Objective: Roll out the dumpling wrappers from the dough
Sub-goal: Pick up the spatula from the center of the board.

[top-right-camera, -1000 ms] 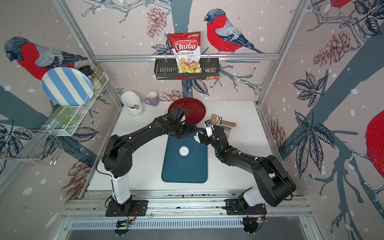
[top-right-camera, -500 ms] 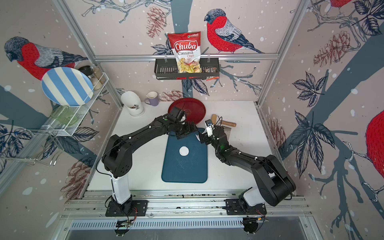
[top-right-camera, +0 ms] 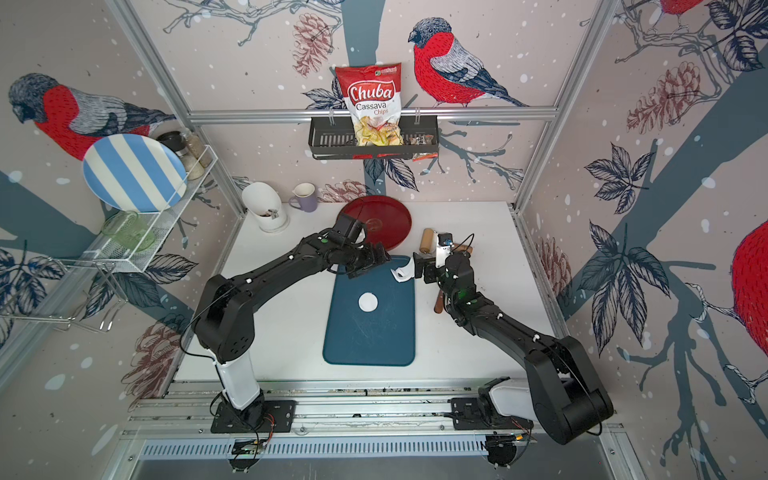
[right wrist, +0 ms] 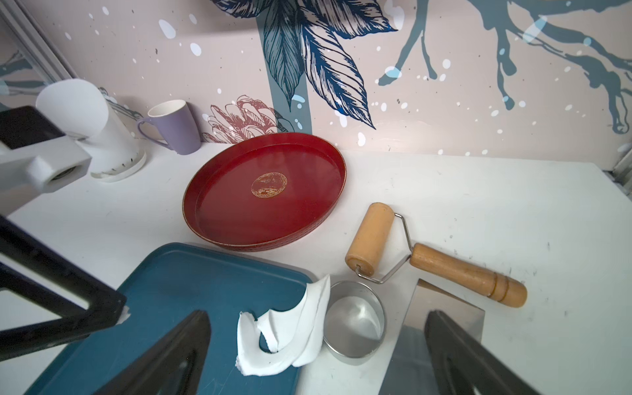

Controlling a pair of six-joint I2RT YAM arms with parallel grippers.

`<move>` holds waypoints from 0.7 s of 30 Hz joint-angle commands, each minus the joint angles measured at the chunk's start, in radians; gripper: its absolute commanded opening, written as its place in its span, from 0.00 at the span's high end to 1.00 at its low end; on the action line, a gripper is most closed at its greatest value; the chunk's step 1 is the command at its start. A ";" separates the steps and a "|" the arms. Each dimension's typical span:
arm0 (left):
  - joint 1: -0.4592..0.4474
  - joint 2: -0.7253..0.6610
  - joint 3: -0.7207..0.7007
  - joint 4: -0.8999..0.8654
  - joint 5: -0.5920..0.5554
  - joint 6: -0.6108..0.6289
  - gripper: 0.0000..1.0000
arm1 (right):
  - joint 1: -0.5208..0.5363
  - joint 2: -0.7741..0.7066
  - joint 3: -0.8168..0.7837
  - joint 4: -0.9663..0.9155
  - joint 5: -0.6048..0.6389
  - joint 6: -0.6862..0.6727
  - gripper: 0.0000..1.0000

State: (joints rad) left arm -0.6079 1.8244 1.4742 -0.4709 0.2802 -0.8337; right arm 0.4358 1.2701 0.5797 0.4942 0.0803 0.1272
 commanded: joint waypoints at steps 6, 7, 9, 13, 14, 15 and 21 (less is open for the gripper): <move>0.001 -0.156 -0.173 0.091 -0.194 0.080 0.05 | -0.055 -0.123 -0.050 -0.060 -0.045 0.154 0.00; 0.001 -0.174 -0.196 0.099 -0.213 0.088 0.05 | -0.061 -0.133 -0.053 -0.067 -0.048 0.161 0.00; 0.001 -0.212 -0.240 0.115 -0.238 0.102 0.05 | -0.067 -0.158 -0.059 -0.089 -0.050 0.175 0.00; 0.001 -0.280 -0.302 0.105 -0.276 0.151 0.05 | -0.072 -0.205 -0.053 -0.171 -0.030 0.232 0.00; 0.001 -0.299 -0.319 0.102 -0.288 0.158 0.05 | -0.073 -0.211 -0.047 -0.202 -0.020 0.262 0.00; 0.001 -0.317 -0.333 0.103 -0.300 0.163 0.05 | -0.078 -0.219 -0.039 -0.239 -0.019 0.289 0.00; 0.000 -0.446 -0.469 0.191 -0.313 0.206 0.04 | -0.138 -0.223 0.008 -0.506 -0.078 0.464 0.00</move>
State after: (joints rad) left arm -0.6071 1.4193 1.0416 -0.3538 -0.0044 -0.6712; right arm 0.3180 1.0508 0.5804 0.1528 0.0460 0.4778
